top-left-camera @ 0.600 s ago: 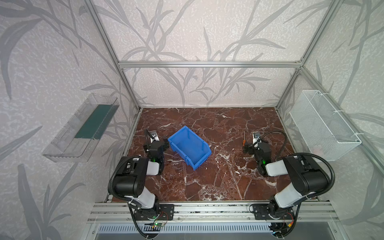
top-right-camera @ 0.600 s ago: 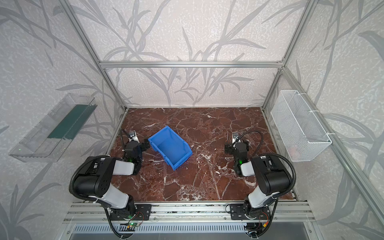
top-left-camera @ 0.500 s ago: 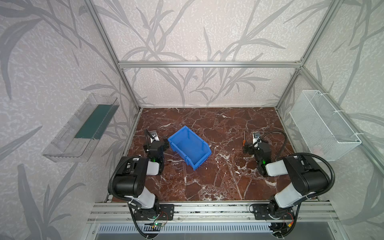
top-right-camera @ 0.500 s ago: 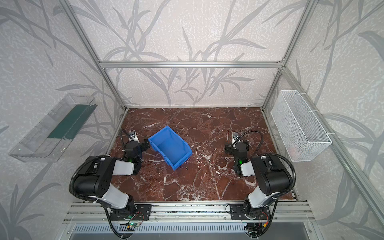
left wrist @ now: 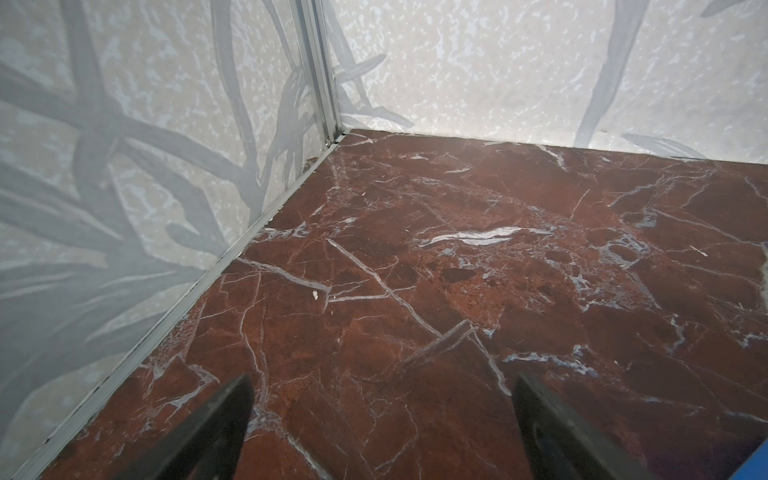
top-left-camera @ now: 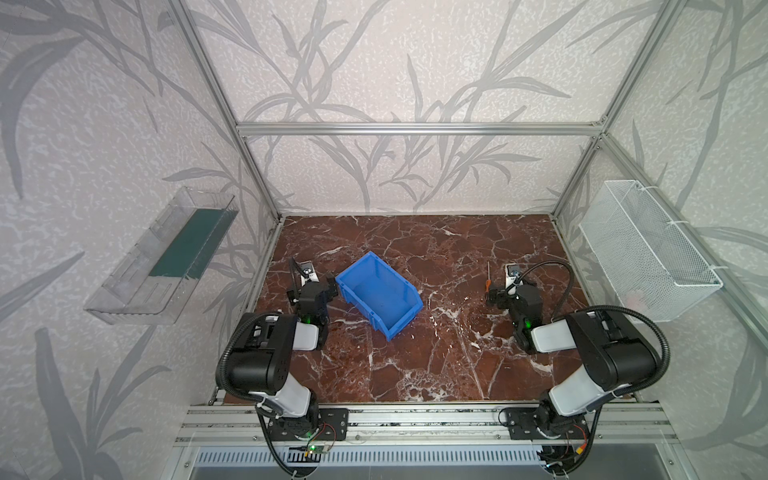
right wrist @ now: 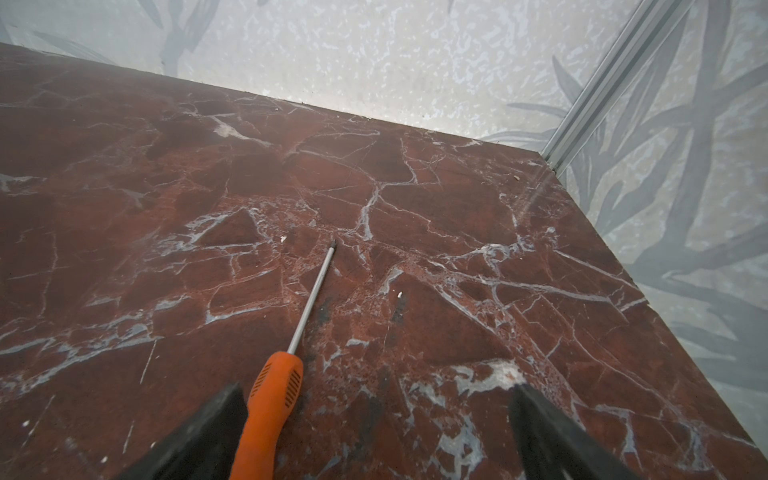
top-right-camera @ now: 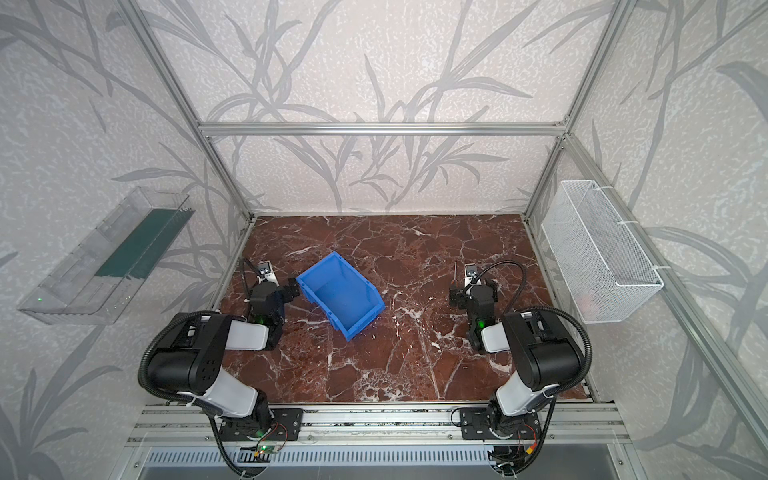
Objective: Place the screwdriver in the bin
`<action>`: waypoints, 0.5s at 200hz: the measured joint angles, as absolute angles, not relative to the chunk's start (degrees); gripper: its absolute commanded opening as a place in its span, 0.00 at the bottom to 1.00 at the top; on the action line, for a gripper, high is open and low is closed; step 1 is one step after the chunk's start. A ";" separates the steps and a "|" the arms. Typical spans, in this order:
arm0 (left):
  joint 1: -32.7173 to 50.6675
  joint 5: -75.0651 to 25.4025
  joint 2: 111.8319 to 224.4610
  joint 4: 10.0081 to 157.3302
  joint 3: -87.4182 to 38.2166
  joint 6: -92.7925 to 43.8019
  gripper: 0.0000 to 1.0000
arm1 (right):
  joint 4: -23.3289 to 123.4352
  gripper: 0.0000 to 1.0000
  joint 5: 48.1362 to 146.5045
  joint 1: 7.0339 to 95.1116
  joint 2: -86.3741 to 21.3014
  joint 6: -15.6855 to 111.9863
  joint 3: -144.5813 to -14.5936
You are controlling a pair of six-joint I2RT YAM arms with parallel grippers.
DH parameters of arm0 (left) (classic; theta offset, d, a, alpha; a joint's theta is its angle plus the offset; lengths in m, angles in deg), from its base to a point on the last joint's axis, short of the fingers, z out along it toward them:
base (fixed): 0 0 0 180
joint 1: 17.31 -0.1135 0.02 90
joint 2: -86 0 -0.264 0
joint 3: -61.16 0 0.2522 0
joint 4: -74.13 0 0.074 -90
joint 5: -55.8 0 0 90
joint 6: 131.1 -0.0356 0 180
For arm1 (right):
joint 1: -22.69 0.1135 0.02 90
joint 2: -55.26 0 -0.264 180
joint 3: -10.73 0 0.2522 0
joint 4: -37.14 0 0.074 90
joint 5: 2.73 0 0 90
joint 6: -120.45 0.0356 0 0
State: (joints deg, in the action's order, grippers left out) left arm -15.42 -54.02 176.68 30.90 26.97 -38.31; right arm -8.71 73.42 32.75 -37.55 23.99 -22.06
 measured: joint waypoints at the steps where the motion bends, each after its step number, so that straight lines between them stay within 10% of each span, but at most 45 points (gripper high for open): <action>1: -15.42 -54.02 176.68 30.90 26.97 -38.31 0.99 | -8.71 0.99 73.42 32.75 -37.55 23.99 -22.06; 100: -15.62 -55.61 174.43 28.21 30.36 -37.18 0.99 | -8.51 0.99 72.00 32.91 -35.21 24.36 -21.38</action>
State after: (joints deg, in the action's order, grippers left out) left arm -15.62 -55.61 174.43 28.21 30.36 -37.18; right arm -8.51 72.00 32.91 -35.21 24.36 -21.38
